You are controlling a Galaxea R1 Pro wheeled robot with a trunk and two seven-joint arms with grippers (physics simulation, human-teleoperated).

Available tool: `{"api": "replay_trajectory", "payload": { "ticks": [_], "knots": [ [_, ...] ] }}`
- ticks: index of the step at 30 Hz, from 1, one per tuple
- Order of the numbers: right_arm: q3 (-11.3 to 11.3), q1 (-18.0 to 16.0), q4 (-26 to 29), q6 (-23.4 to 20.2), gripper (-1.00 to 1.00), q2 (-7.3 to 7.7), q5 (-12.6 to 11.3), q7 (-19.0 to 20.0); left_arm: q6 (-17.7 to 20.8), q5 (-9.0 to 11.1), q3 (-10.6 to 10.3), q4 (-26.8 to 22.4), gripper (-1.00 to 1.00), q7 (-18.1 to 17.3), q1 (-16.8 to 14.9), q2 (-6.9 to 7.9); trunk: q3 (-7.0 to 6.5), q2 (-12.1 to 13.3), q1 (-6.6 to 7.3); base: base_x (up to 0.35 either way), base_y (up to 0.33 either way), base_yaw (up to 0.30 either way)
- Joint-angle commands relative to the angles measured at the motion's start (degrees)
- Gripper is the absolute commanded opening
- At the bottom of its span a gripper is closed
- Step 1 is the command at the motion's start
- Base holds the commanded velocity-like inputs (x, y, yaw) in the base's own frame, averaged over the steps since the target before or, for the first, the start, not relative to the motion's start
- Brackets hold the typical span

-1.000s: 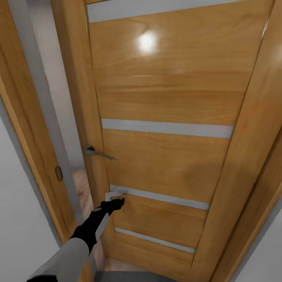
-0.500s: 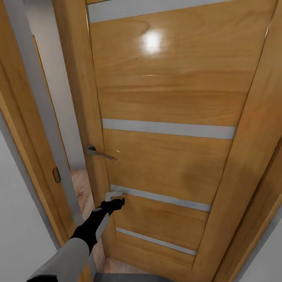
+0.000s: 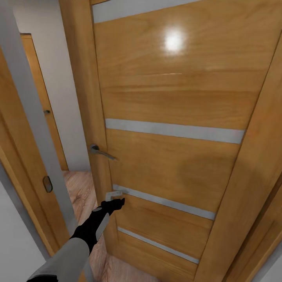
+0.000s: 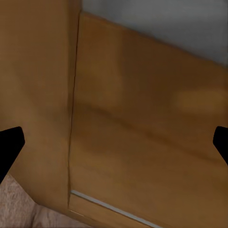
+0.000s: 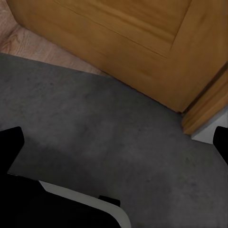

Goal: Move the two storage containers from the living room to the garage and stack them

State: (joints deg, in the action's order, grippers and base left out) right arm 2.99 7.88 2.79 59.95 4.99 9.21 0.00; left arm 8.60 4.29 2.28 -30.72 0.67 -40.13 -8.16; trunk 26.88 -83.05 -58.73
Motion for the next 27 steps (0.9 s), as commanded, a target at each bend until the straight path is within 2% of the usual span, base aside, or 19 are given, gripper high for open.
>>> {"api": "replay_trajectory", "payload": {
  "ticks": [1,10,23,27],
  "knots": [
    [0.3,0.0,0.1,0.0,1.0,0.02,-0.1,0.0,0.4,0.5,0.2,-0.1,1.0,0.0,0.0,-0.08,0.05,0.0,0.0,0.005,0.0,0.0],
    [0.3,0.0,0.1,0.0,1.0,0.02,-0.2,0.0,0.3,0.4,0.2,-0.1,1.0,0.0,0.0,-0.17,0.05,0.0,0.0,0.102,-0.111,0.0],
    [0.3,0.0,0.1,0.0,1.0,0.02,-0.2,0.0,0.3,0.5,0.2,-0.1,1.0,0.0,0.0,0.06,0.05,0.0,0.0,0.01,-0.009,0.0],
    [0.3,0.0,0.1,0.0,1.0,0.02,-0.2,0.0,0.2,0.5,0.2,-0.1,1.0,0.1,0.0,0.07,0.05,0.0,0.0,0.232,0.0,0.0]
  ]
}}
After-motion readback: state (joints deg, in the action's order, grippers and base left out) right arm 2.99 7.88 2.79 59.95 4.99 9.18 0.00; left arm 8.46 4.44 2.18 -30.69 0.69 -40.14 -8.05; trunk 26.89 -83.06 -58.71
